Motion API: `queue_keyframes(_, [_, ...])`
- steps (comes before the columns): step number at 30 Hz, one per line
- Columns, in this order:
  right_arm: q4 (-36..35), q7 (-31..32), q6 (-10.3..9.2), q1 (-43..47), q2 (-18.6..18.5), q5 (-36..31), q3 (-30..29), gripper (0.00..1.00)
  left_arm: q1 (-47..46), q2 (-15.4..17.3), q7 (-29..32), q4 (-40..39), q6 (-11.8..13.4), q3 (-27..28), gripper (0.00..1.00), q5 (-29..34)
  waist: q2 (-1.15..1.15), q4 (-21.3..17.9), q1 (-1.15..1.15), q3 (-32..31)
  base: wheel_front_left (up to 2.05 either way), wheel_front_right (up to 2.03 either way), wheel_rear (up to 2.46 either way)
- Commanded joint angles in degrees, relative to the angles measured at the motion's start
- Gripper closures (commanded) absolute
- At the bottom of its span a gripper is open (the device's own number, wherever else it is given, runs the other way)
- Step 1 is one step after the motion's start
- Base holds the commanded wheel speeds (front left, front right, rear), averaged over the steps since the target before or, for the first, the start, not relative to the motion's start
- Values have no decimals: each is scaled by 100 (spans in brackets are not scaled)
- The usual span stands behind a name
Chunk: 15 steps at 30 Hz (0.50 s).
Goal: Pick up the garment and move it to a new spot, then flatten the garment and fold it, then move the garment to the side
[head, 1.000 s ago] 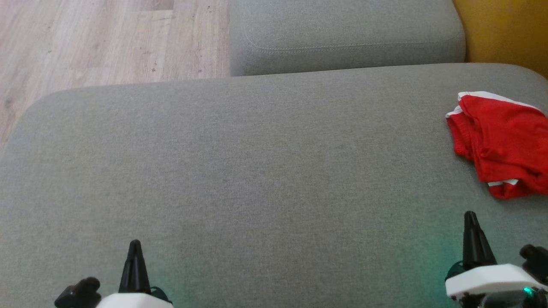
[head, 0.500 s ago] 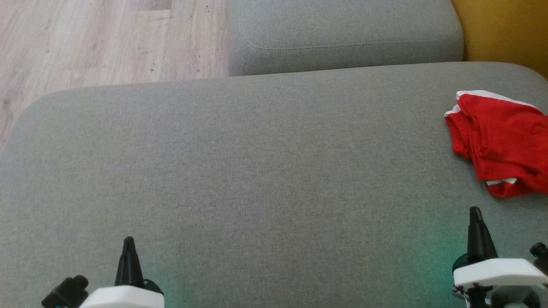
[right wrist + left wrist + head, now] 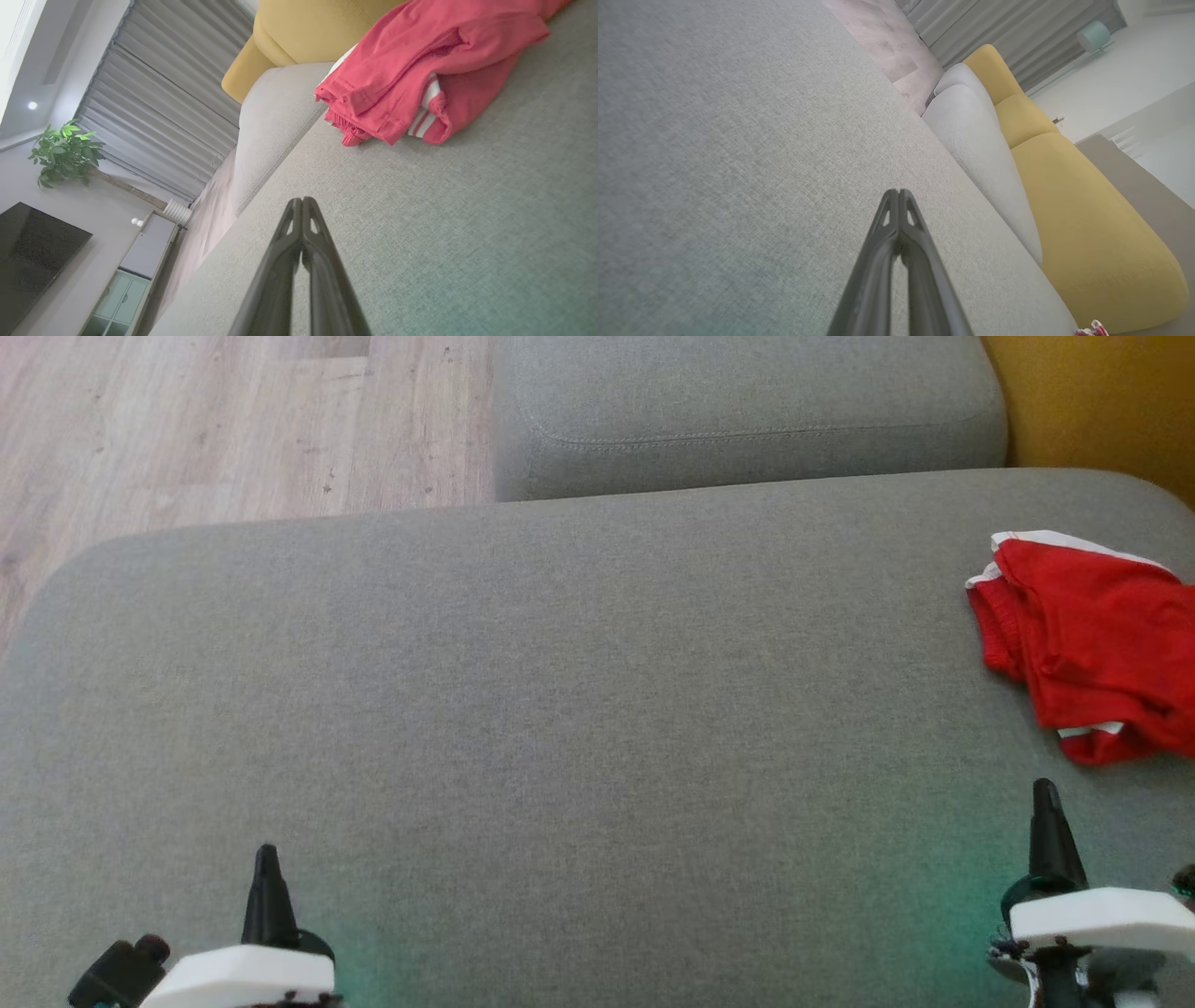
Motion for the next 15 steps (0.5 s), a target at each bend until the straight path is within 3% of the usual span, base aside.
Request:
queue_keyframes(1, [-170,52,25,-317,-27,170,45,100,-332,9,38,-193,-57,187,100,-139,0,-2,0,0,0,0,0])
queue_keyframes(15, [-157,299,30,-472,-32,1289,11,100,-477,9,292,-215,-135,358,100,-1144,0,-33,0,4,0,0,0])
